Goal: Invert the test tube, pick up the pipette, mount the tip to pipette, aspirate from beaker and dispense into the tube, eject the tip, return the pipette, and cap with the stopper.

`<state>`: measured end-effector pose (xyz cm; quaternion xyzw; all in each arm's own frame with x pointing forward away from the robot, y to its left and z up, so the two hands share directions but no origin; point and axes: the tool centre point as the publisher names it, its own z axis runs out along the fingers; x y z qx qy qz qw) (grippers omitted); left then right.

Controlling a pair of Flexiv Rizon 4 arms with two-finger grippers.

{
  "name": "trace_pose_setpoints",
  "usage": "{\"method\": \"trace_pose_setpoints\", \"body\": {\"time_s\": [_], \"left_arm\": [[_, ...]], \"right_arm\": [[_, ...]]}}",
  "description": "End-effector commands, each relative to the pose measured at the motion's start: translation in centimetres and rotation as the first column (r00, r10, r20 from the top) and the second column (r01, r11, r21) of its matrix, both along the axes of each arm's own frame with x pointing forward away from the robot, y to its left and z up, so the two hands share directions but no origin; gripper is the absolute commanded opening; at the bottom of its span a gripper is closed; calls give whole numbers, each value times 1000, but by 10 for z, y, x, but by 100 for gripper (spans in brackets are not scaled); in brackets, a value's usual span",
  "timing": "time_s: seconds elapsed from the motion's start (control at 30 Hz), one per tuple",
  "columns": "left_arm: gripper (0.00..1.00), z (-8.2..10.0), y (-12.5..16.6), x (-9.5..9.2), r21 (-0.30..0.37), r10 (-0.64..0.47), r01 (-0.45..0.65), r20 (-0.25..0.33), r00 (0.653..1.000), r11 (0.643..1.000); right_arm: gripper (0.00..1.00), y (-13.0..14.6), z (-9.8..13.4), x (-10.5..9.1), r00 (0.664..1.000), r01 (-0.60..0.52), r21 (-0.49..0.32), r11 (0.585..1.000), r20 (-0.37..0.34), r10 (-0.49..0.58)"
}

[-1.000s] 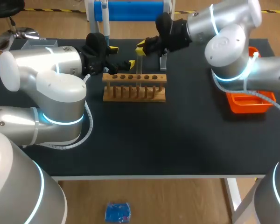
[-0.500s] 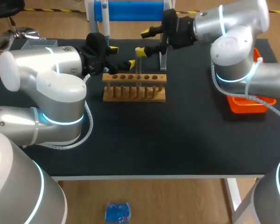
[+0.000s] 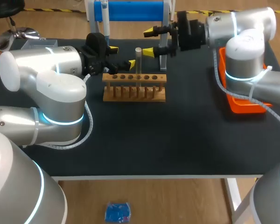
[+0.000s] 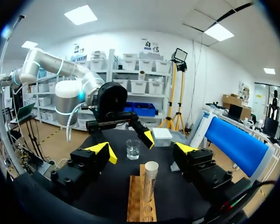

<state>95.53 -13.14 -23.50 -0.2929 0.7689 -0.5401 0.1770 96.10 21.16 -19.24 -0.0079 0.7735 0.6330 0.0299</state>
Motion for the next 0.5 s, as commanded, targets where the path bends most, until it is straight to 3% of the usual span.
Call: {"method": "trace_pose_setpoints", "body": {"time_s": [0.03, 0.5], "left_arm": [[100, -1, -1, 1, -4, 1, -1, 3, 1000, 1000], [100, -1, -1, 1, -4, 1, -1, 3, 1000, 1000]], "right_arm": [[0, 0, -2, 5, 999, -39, 16, 999, -5, 39], [0, 11, -2, 9, 985, -101, 111, 989, -131, 115]]}}
